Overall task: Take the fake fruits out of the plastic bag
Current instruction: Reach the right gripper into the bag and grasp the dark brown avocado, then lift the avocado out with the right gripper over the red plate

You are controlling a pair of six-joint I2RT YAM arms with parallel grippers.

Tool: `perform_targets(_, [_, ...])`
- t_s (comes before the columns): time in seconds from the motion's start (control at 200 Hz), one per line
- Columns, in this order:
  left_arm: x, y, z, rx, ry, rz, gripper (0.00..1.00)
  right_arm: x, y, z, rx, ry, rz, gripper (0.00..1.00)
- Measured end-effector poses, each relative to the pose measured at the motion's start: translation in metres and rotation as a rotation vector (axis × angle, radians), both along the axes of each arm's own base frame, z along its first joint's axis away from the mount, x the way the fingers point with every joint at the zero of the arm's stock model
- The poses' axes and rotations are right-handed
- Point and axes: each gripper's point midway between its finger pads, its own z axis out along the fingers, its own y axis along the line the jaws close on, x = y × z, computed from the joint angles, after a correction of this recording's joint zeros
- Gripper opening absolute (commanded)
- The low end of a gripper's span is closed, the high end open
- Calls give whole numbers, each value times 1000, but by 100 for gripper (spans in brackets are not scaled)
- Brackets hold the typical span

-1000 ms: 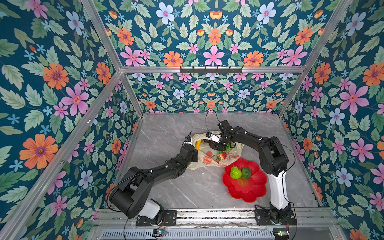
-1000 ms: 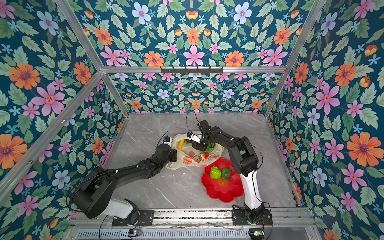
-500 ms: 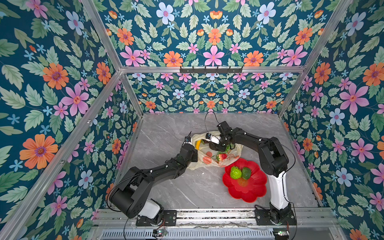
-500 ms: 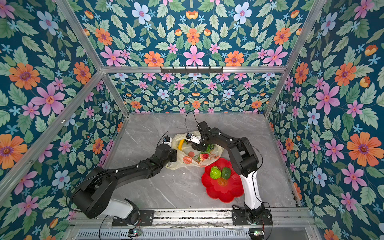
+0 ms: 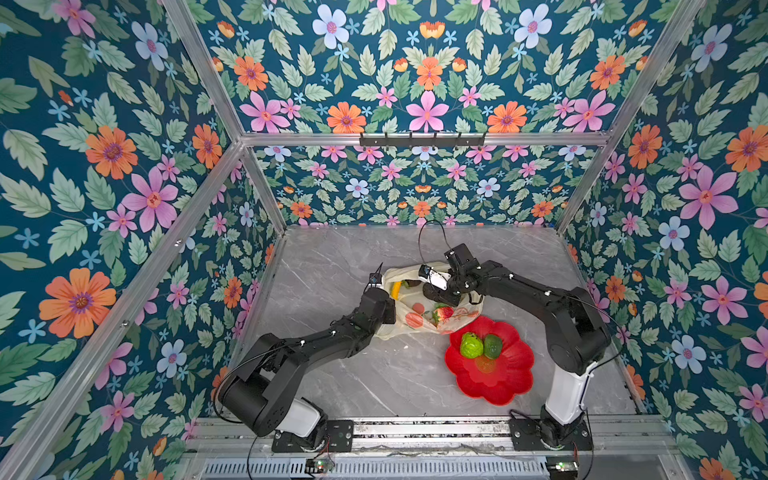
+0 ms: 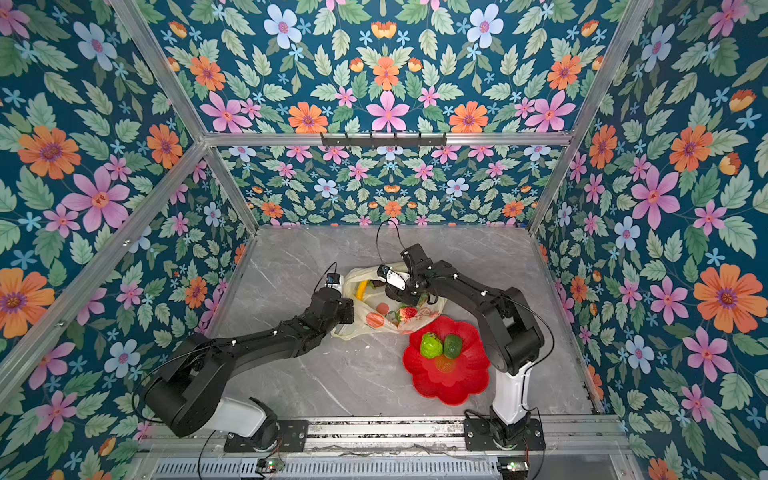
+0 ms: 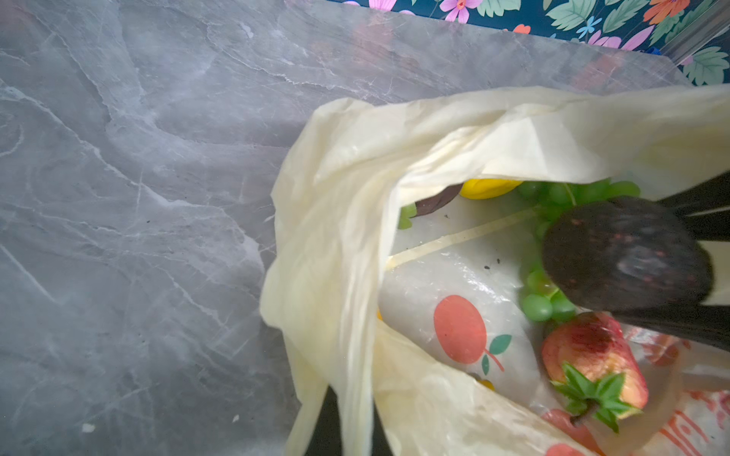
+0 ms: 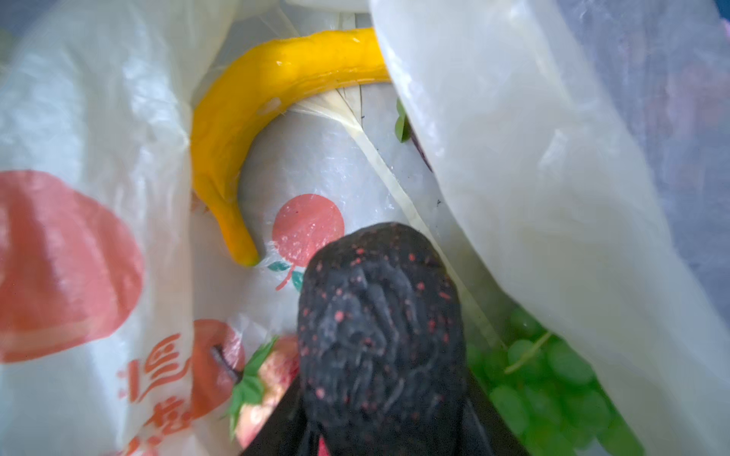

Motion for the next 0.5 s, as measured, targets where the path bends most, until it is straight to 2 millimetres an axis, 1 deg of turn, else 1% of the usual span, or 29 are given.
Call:
perform_targets(0.085, [0,0,0,0,0,-1,6,-13,-2,15,20,-17,-27,37])
perform_targets(0.29, [0,0,0,-1,1,-1,6,-51,-10,40,95,-6,-132,38])
perform_targets(0.36, [0,0,0,-1,0,-1,6,-64,-10,44,110,2,-168,38])
perform_targets(0.5, [0,0,0,0,0,-1,6,-100,-3,42,123,55,-192,38])
